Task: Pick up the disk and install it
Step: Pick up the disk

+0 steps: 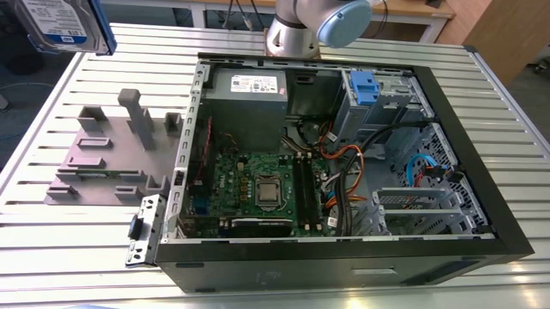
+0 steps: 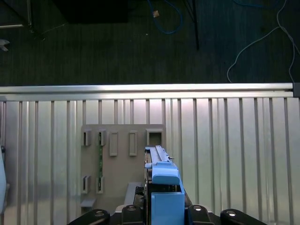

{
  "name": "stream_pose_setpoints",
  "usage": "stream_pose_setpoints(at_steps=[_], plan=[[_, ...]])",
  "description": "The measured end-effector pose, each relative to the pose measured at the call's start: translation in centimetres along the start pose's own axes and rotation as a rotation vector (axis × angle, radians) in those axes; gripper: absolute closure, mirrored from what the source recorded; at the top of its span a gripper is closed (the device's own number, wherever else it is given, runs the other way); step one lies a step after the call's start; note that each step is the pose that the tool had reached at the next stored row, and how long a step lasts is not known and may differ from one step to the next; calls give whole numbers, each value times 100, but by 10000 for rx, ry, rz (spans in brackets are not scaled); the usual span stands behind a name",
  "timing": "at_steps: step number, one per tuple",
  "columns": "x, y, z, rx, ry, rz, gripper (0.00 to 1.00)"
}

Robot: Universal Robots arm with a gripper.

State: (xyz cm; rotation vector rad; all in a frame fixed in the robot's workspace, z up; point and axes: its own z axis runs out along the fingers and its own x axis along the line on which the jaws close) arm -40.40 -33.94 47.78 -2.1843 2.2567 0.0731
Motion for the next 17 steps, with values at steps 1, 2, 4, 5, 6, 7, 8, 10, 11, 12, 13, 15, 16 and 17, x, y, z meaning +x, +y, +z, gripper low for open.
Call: stream_pose_setpoints(at_steps=[1,2,4,5,6,7,8,10,11,12,13,15,16,17], plan=[[0,-5,-1,-1,1,0,63],[0,-11,-1,-1,1,0,63],[-1,-20,-1,0,2,0,63],[-1,-23,-1,0,2,0,63],[-1,-27,-1,0,3,0,63],[-1,-31,-1,-1,4,0,63],[-1,-35,-1,0,4,1,63],[-1,-42,-1,0,3,0,63],[-2,-46,-2,0,4,0,63],[-2,-51,-2,0,4,0,63],[-2,-55,-2,0,4,0,63],[-2,-63,-2,1,3,1,63],[-2,-67,-2,0,4,0,63],[-2,-71,-3,-1,4,1,63]])
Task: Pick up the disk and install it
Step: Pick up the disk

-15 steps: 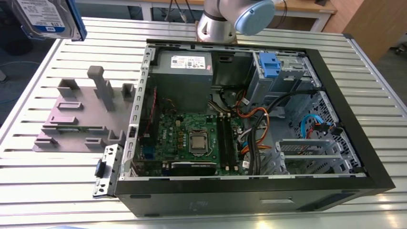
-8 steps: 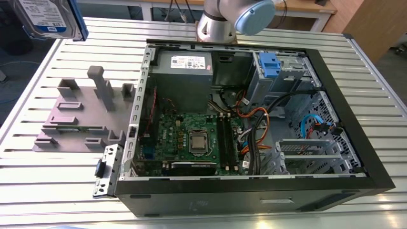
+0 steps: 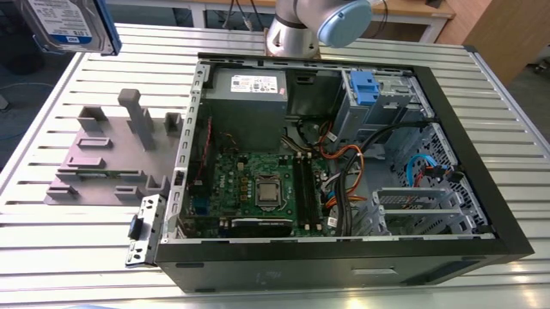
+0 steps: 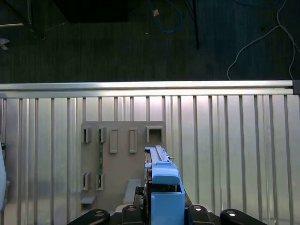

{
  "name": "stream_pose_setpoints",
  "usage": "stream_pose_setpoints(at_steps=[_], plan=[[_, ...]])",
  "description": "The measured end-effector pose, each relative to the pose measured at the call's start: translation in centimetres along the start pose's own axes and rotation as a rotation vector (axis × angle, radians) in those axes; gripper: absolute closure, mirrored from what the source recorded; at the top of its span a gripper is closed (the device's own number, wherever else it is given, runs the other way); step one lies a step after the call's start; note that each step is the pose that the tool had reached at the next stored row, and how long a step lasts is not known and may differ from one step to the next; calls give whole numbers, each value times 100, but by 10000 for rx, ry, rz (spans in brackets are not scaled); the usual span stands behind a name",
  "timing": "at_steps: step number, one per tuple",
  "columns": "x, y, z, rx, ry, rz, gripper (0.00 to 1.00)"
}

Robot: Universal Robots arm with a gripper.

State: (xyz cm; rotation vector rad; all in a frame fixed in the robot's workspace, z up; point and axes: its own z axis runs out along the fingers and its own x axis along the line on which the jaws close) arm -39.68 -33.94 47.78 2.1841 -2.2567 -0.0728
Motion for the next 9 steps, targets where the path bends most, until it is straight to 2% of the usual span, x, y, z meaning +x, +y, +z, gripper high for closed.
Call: stream_pose_setpoints(at_steps=[9], plan=[[-1,-40,-1,0,0,0,63]])
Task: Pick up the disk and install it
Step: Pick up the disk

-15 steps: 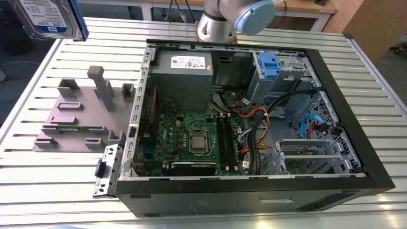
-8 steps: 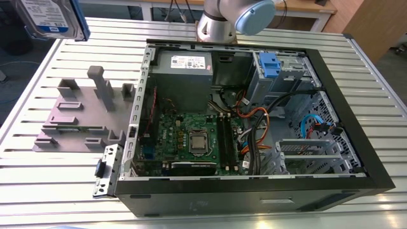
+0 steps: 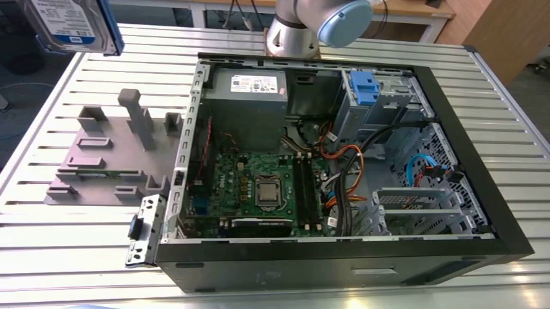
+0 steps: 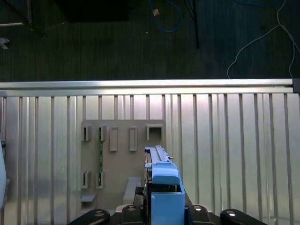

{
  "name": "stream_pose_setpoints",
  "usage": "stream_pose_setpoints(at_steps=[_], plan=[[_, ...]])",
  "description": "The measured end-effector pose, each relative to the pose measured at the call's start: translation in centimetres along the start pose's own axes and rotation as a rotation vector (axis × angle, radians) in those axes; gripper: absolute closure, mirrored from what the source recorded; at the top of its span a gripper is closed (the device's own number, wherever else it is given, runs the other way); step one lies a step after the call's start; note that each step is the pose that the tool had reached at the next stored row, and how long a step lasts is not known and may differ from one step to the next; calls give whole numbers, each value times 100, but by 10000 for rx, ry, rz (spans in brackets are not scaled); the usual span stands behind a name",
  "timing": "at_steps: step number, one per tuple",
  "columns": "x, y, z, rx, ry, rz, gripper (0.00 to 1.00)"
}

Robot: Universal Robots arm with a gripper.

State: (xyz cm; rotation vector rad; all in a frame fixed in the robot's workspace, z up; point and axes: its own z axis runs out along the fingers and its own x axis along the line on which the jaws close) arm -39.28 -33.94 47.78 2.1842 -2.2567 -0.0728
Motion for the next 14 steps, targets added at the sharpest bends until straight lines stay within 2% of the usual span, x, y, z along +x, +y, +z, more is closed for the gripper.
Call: stream_pose_setpoints(at_steps=[14], plan=[[-2,-67,-2,0,0,0,63]])
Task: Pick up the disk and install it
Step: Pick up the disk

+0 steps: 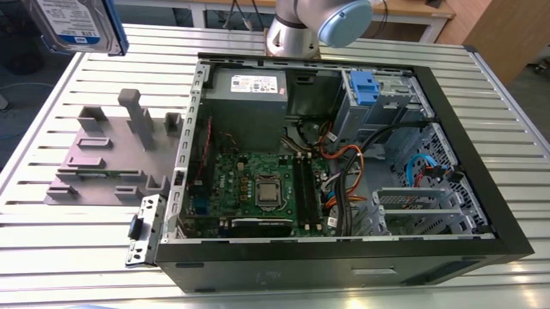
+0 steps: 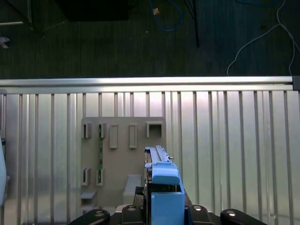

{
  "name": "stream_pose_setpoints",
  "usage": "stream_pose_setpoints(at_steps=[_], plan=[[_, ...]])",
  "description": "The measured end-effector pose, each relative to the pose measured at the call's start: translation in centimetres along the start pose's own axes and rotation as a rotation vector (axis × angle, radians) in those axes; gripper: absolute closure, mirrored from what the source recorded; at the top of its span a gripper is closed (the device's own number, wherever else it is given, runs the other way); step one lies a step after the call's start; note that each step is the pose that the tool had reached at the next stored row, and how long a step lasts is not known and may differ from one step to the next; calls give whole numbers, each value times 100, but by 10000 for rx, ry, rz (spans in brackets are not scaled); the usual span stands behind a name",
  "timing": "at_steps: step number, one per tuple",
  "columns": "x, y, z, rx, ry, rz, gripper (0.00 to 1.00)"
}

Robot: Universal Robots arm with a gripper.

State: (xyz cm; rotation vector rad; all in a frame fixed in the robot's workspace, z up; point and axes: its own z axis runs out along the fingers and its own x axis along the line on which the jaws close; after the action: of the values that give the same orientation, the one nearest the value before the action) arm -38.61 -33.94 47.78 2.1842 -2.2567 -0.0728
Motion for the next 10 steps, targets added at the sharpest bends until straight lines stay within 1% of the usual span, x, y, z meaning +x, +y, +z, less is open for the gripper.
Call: stream_pose_setpoints(at_steps=[7,8,10], plan=[[-1,-30,-1,0,0,0,63],[-1,-47,-2,0,0,0,63],[-2,-58,-1,1,-1,0,63]])
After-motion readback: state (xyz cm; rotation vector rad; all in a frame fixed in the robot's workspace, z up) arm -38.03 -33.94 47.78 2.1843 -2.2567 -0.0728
